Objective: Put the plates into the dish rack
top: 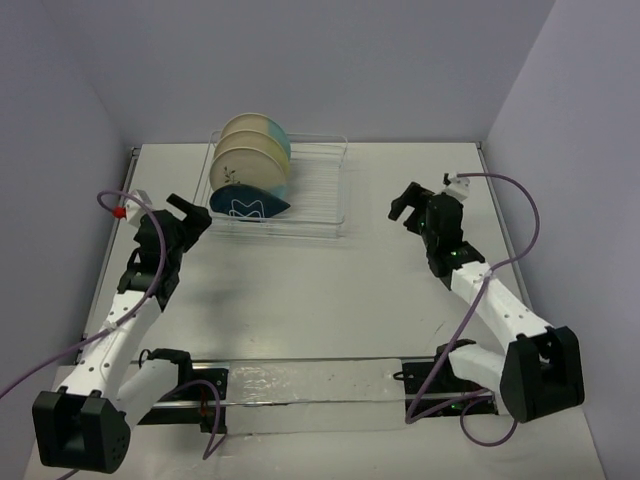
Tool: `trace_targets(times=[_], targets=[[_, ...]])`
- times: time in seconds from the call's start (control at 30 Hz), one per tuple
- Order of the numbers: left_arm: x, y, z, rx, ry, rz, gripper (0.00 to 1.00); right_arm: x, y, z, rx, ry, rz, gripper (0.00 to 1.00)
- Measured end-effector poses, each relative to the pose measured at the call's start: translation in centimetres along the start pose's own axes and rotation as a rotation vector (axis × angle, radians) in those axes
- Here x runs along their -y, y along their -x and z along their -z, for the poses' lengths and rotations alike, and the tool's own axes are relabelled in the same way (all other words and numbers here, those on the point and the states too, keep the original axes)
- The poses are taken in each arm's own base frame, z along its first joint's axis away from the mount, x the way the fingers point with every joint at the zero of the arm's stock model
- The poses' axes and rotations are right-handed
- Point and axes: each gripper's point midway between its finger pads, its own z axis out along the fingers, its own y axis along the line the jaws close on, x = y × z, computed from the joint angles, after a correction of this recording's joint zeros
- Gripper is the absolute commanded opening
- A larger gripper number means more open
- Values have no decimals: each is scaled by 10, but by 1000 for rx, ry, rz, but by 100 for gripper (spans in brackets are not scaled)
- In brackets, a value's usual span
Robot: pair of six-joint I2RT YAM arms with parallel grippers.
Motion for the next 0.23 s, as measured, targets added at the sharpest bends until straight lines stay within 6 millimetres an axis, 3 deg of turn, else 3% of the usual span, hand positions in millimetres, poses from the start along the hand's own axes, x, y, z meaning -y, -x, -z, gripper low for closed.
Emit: trace_targets(times=[0.23], targets=[[5, 9, 6, 31, -24, 7, 99, 12, 30, 27, 148, -44, -57, 100]])
